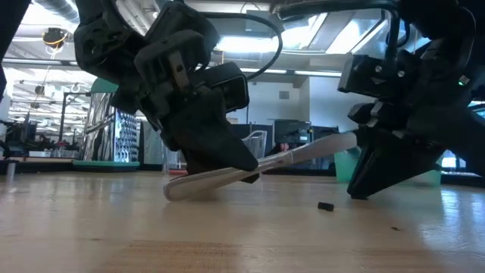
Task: Pick & Place Kitchen Items
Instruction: Put the silver table knife into the transparent bin
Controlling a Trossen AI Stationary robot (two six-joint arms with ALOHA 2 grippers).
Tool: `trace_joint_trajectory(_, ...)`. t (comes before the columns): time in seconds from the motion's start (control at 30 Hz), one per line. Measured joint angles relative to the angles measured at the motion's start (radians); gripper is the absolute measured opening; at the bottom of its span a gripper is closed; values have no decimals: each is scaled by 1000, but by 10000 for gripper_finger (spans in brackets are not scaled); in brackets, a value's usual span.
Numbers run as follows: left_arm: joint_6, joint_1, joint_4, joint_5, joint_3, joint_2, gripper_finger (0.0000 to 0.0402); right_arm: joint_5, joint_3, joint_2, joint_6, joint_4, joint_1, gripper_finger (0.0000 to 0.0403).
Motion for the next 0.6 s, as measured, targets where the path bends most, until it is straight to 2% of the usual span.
trace_joint_trajectory(0.1,-10,4,4,19,0,0,49,-11,0,0,-12,1,-1,27)
trace_joint_trajectory(0.37,-8,17,3,48,0,-1,30,-23,-3,0,-119,55,13,24)
trace_joint_trajectory(0.6,-14,21,4,58,0,-1,11,-91,-2,1,-119,127,-4,47)
